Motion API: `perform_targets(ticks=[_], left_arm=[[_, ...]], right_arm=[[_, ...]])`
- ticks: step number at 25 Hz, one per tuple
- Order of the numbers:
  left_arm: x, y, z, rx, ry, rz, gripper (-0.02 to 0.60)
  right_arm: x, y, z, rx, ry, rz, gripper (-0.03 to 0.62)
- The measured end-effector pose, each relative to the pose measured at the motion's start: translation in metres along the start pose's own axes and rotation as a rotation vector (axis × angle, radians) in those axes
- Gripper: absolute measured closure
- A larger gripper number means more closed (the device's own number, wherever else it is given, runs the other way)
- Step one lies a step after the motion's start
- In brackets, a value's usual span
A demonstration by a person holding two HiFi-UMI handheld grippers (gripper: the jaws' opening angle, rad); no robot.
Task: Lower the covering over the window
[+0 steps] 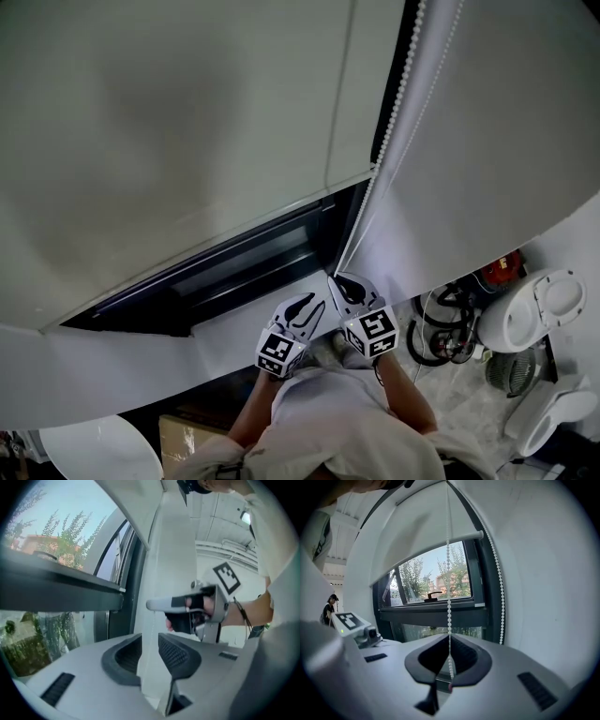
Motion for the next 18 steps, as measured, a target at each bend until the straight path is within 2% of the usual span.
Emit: perform_targets(ticks=[5,11,18], left_arm=[[-0.001,-0.071,0.018,-0.113,-0.001,-0.069,0.479],[-0.008,-0.158,0.021,-0.23,0.066,-0.165,0.479],[-0.017,-0.215,0.008,-0.293,0.11,-0.249,0.479]], right_arm=[[0.0,0.002,0.001,-0.005,-0.001,0.003,0.592],[0.002,0.001,0.003,-0.006,0.007,-0.001,0.592],[0.003,0.002,0.006,-0.005,0.011,0.007,0.592]])
Point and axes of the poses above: the fingertips, and each gripper's own axes: z backward along the fingers, x to its left, y out of its underside, the point moved 7 cm from there along z, backward along the fingers
